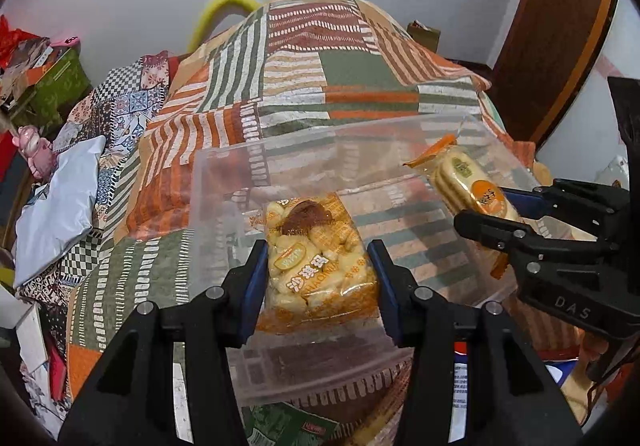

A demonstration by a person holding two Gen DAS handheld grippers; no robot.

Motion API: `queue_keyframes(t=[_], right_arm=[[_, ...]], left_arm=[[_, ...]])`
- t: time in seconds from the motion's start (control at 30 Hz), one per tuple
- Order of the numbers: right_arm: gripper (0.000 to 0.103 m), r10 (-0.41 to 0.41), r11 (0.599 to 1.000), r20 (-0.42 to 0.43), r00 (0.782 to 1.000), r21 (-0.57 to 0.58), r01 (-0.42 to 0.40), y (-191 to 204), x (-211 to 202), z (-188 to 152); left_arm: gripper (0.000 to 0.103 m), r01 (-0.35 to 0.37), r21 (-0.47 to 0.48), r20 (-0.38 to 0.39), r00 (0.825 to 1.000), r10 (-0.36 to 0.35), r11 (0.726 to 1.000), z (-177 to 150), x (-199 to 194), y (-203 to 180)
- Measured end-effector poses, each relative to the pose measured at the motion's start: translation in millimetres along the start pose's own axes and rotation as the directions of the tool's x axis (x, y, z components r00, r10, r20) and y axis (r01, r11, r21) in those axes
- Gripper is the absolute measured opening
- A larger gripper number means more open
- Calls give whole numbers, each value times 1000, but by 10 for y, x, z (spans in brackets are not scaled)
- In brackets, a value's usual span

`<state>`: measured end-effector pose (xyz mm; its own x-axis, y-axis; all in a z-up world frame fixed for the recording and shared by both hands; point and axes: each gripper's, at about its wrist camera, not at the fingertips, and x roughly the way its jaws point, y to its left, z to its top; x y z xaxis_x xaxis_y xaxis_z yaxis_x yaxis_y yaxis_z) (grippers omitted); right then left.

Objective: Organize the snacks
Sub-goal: 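Carry both snacks over the clear box and open both tools to drop them, then grasp the wrapped bread loaf with the right tool while the left grasps the blue chip bag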

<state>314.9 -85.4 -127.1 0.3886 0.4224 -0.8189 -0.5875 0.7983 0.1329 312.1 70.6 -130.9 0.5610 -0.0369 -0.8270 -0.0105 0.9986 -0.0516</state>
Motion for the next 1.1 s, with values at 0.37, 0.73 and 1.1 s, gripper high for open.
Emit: queue_keyframes(t=[0.37,0.73,1.1], right_arm=[[51,-27,999,-2,1000,-39,27,83,-67,-10],[60,-62,996,150,987,-52,71,134,-764,-217],[71,-94,995,255,962,10,95,150,-1335,-860]], left_arm=[[50,-12,-2,-23,1000,12,1000,-67,-31,3],[61,12,1,129,992,-12,1000,-285,-864,-42],[78,55,74,197,978,-68,996,-809,-1368,-440]])
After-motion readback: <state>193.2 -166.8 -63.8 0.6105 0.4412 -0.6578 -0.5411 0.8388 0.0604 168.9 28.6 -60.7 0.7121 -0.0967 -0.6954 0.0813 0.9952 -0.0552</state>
